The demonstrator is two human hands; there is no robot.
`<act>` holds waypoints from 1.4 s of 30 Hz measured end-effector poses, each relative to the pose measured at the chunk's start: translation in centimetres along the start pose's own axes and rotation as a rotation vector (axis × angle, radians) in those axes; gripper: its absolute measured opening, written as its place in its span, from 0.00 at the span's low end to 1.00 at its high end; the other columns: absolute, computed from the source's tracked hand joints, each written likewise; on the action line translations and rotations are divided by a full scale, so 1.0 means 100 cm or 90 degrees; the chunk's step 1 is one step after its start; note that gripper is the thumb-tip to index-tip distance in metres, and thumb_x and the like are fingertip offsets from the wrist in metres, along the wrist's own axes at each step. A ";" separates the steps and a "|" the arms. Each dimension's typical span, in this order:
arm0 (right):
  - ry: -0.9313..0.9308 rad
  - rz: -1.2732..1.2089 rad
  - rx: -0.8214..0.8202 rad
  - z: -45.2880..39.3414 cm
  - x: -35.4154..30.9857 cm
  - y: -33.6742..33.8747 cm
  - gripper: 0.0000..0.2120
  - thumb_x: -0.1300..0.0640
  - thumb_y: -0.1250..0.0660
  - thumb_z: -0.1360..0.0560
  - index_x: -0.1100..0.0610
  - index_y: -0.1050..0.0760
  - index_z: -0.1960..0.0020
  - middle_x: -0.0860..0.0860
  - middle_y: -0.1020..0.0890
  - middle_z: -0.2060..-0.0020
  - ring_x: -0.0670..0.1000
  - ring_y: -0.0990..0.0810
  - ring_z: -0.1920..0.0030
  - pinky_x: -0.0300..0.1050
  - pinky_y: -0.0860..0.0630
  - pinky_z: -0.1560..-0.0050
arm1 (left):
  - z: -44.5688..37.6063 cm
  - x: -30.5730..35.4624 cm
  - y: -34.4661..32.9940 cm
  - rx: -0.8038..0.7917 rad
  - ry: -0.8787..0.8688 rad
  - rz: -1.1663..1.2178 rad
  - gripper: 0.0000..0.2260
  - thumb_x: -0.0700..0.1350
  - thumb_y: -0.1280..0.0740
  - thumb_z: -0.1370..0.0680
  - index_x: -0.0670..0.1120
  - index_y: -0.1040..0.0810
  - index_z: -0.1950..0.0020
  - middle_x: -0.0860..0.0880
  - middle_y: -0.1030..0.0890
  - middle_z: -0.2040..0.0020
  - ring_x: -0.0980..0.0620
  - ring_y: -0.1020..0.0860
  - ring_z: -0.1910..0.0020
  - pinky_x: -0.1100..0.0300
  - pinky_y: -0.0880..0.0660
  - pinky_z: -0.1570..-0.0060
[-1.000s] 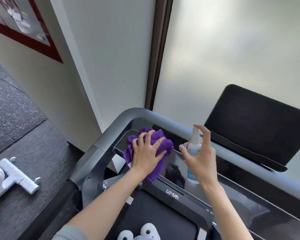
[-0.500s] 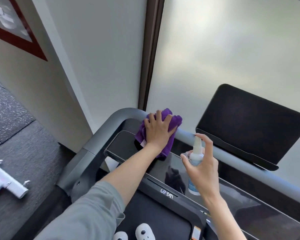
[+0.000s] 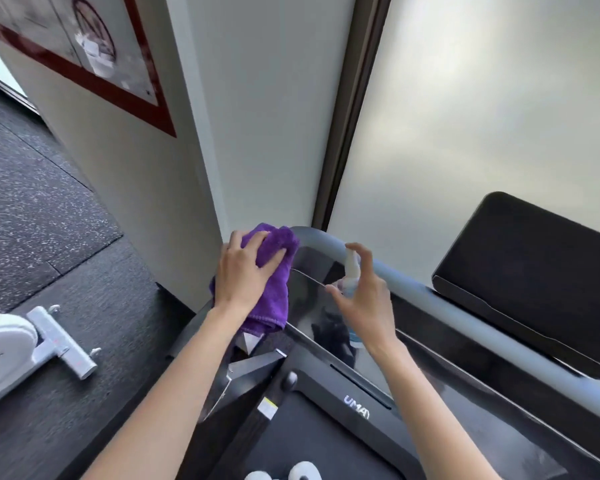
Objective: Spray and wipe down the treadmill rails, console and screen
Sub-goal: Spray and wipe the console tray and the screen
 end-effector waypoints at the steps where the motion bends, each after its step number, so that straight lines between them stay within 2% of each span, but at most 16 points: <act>1: 0.007 0.020 -0.031 -0.007 -0.007 -0.015 0.32 0.60 0.28 0.27 0.43 0.41 0.31 0.46 0.16 0.61 0.55 0.18 0.57 0.52 0.21 0.53 | -0.003 -0.005 0.011 0.013 0.013 0.007 0.22 0.59 0.34 0.24 0.49 0.24 0.35 0.44 0.26 0.41 0.42 0.26 0.43 0.50 0.27 0.47; 5: 0.025 0.078 -0.106 -0.026 -0.031 -0.062 0.32 0.64 0.31 0.28 0.48 0.39 0.29 0.51 0.17 0.59 0.58 0.19 0.55 0.54 0.21 0.55 | -0.005 -0.026 0.037 0.044 0.034 0.034 0.21 0.58 0.33 0.24 0.47 0.23 0.36 0.44 0.26 0.40 0.42 0.24 0.45 0.50 0.25 0.48; 9: 0.019 0.136 -0.131 -0.034 -0.034 -0.089 0.32 0.66 0.36 0.29 0.48 0.40 0.29 0.52 0.22 0.58 0.61 0.22 0.56 0.50 0.26 0.60 | 0.002 -0.038 0.044 0.066 0.051 0.053 0.20 0.56 0.33 0.24 0.46 0.23 0.37 0.45 0.25 0.43 0.42 0.23 0.46 0.53 0.27 0.48; 12: -0.001 0.160 -0.140 -0.036 -0.027 -0.098 0.32 0.66 0.37 0.29 0.47 0.42 0.29 0.53 0.23 0.57 0.61 0.22 0.54 0.49 0.29 0.60 | 0.007 -0.042 0.041 0.067 0.050 0.075 0.20 0.57 0.34 0.23 0.46 0.23 0.37 0.46 0.25 0.44 0.44 0.24 0.46 0.57 0.29 0.49; 16: -0.006 0.167 -0.149 -0.035 -0.022 -0.101 0.34 0.66 0.35 0.29 0.46 0.42 0.29 0.53 0.19 0.55 0.61 0.21 0.54 0.51 0.24 0.56 | 0.011 -0.043 0.036 0.054 0.060 0.085 0.21 0.58 0.35 0.24 0.47 0.23 0.37 0.46 0.26 0.43 0.44 0.24 0.45 0.55 0.27 0.49; 20: -0.007 0.148 -0.153 -0.030 -0.019 -0.102 0.36 0.62 0.29 0.30 0.45 0.41 0.29 0.51 0.21 0.51 0.58 0.22 0.52 0.49 0.26 0.58 | 0.010 -0.040 0.031 0.041 0.045 0.073 0.21 0.58 0.35 0.24 0.46 0.22 0.38 0.45 0.26 0.43 0.42 0.24 0.45 0.50 0.25 0.47; 23: 0.000 0.115 -0.121 -0.027 -0.016 -0.095 0.35 0.60 0.28 0.31 0.45 0.40 0.30 0.49 0.23 0.52 0.56 0.25 0.57 0.47 0.30 0.60 | 0.008 -0.036 0.026 0.022 0.039 0.059 0.21 0.57 0.34 0.24 0.46 0.22 0.37 0.45 0.26 0.42 0.42 0.25 0.45 0.49 0.25 0.47; 27: 0.014 0.107 -0.055 -0.024 -0.012 -0.074 0.31 0.53 0.30 0.27 0.47 0.39 0.29 0.50 0.24 0.60 0.55 0.28 0.61 0.46 0.31 0.61 | 0.007 -0.027 0.020 0.005 0.014 0.039 0.20 0.57 0.33 0.24 0.46 0.23 0.36 0.44 0.25 0.42 0.41 0.26 0.45 0.48 0.25 0.48; 30: 0.013 0.073 -0.007 -0.019 -0.007 -0.052 0.31 0.58 0.31 0.27 0.50 0.39 0.28 0.51 0.24 0.68 0.56 0.26 0.65 0.48 0.27 0.61 | 0.006 -0.017 0.018 -0.009 0.003 0.041 0.21 0.57 0.34 0.24 0.47 0.23 0.36 0.45 0.25 0.41 0.41 0.26 0.44 0.49 0.26 0.47; 34: -0.019 0.057 0.030 -0.004 0.005 -0.021 0.31 0.63 0.36 0.28 0.50 0.41 0.28 0.52 0.24 0.71 0.59 0.24 0.67 0.51 0.23 0.59 | 0.005 0.001 0.019 -0.026 -0.035 0.047 0.21 0.57 0.34 0.24 0.47 0.23 0.35 0.44 0.25 0.43 0.42 0.26 0.44 0.52 0.28 0.47; 37: -0.038 0.053 0.072 0.020 0.020 0.006 0.30 0.61 0.36 0.25 0.45 0.44 0.29 0.50 0.24 0.70 0.55 0.24 0.67 0.49 0.25 0.61 | 0.006 0.018 0.020 -0.046 -0.067 0.058 0.21 0.58 0.35 0.23 0.47 0.24 0.35 0.44 0.26 0.44 0.42 0.26 0.44 0.51 0.28 0.46; 40: -0.045 0.049 0.133 0.056 0.034 0.037 0.29 0.60 0.34 0.24 0.44 0.41 0.29 0.47 0.27 0.73 0.46 0.27 0.71 0.47 0.26 0.62 | 0.011 0.032 0.020 -0.051 -0.101 0.082 0.21 0.58 0.35 0.23 0.48 0.24 0.36 0.44 0.26 0.46 0.42 0.26 0.45 0.49 0.27 0.47; 42: -0.063 0.070 0.180 0.081 0.044 0.058 0.29 0.61 0.31 0.25 0.44 0.38 0.30 0.47 0.28 0.74 0.45 0.28 0.72 0.46 0.26 0.63 | 0.016 0.041 0.017 -0.060 -0.121 0.095 0.21 0.58 0.35 0.24 0.48 0.23 0.36 0.43 0.26 0.46 0.41 0.26 0.45 0.49 0.27 0.47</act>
Point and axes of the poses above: each hand's wrist, its own z-axis away from the middle knuckle, its own y-axis out of the back of the hand, x = y × z, the point moved 6 cm from there along -z, towards the middle knuckle
